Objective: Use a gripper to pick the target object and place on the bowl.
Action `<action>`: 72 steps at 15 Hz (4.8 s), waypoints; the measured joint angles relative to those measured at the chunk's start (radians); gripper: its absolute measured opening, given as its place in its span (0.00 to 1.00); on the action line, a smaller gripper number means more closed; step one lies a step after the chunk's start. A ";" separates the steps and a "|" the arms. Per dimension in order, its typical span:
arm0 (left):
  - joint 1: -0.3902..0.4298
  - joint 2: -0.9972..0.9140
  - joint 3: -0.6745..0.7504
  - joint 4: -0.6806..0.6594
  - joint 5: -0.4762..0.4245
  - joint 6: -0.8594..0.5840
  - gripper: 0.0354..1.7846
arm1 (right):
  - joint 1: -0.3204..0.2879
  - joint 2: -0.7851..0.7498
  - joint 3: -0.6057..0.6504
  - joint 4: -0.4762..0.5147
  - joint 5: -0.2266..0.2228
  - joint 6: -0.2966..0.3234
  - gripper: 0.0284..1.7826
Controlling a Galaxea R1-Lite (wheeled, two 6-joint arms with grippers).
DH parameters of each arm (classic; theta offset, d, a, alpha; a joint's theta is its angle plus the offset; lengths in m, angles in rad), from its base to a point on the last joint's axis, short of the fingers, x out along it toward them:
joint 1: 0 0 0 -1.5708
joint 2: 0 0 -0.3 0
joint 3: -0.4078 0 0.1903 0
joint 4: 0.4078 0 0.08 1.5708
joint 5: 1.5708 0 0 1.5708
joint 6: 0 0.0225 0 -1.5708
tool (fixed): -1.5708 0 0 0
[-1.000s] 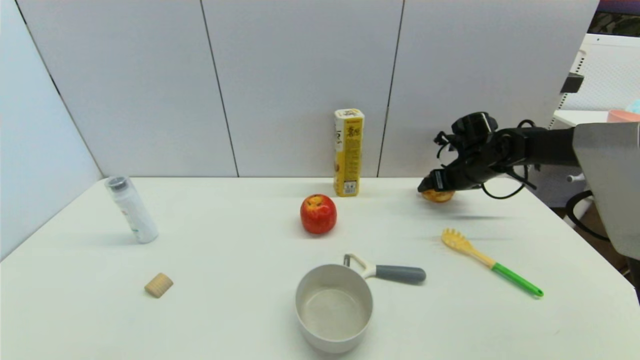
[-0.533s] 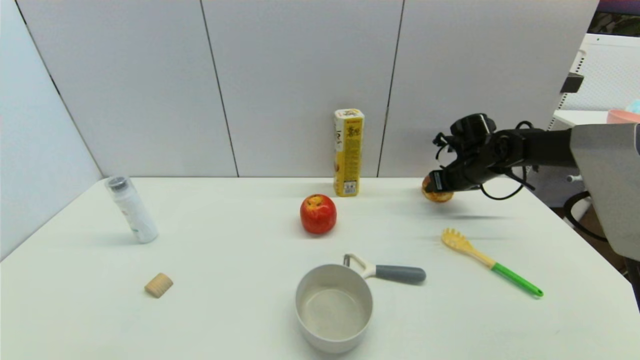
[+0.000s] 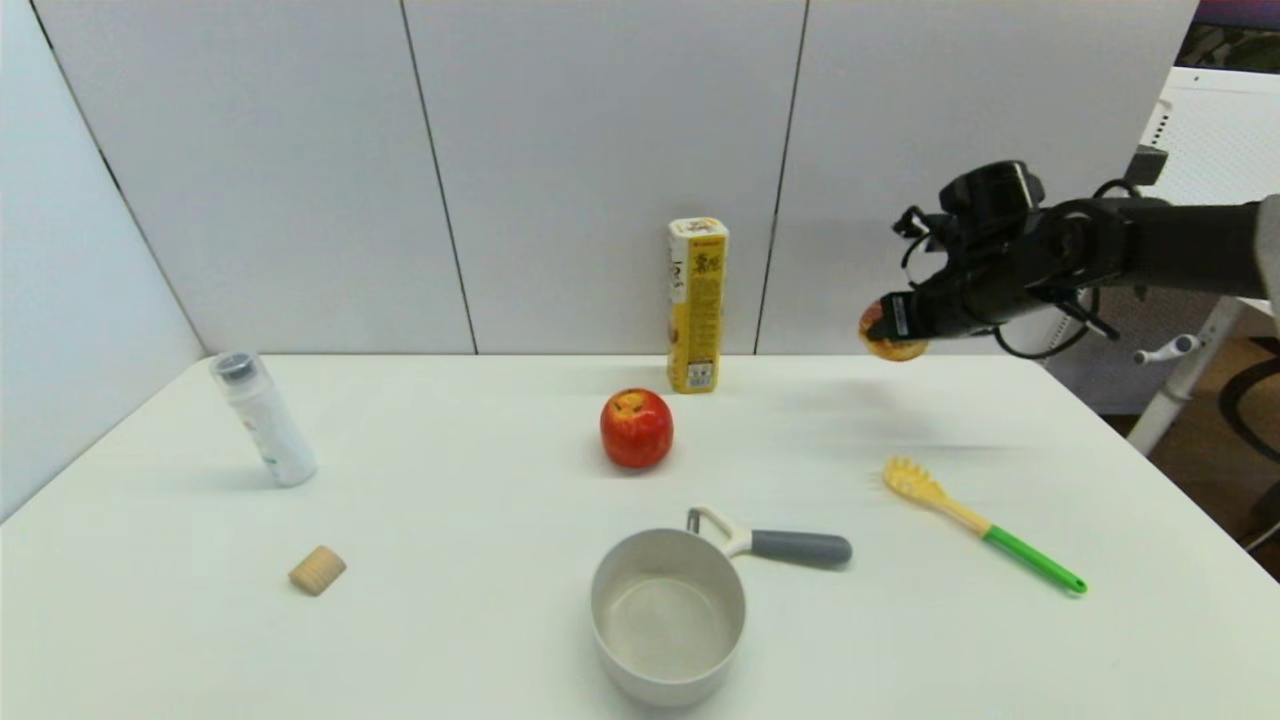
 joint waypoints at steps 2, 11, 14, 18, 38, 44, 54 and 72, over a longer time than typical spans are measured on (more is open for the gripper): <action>0.000 0.000 0.000 0.000 0.000 0.000 0.96 | 0.004 -0.084 0.042 0.003 0.019 0.000 0.45; 0.000 0.000 0.000 0.000 0.000 -0.001 0.96 | 0.281 -0.558 0.436 -0.006 0.089 0.036 0.45; 0.000 0.000 0.000 0.000 0.000 0.000 0.96 | 0.434 -0.684 0.584 -0.036 0.095 0.039 0.45; 0.000 0.000 0.000 0.000 0.000 0.000 0.96 | 0.596 -0.770 0.692 -0.069 0.129 0.039 0.45; 0.000 0.000 0.000 0.000 0.000 0.000 0.96 | 0.730 -0.477 0.813 -0.358 0.133 0.034 0.45; 0.000 0.000 0.000 0.000 0.000 0.000 0.96 | 0.735 -0.474 0.840 -0.341 0.134 0.033 0.63; 0.000 0.000 0.000 0.000 0.000 0.000 0.96 | 0.732 -0.487 0.833 -0.354 0.132 0.038 0.87; 0.000 0.000 0.000 0.000 0.000 0.000 0.96 | -0.021 -1.104 0.862 -0.332 0.482 0.036 0.95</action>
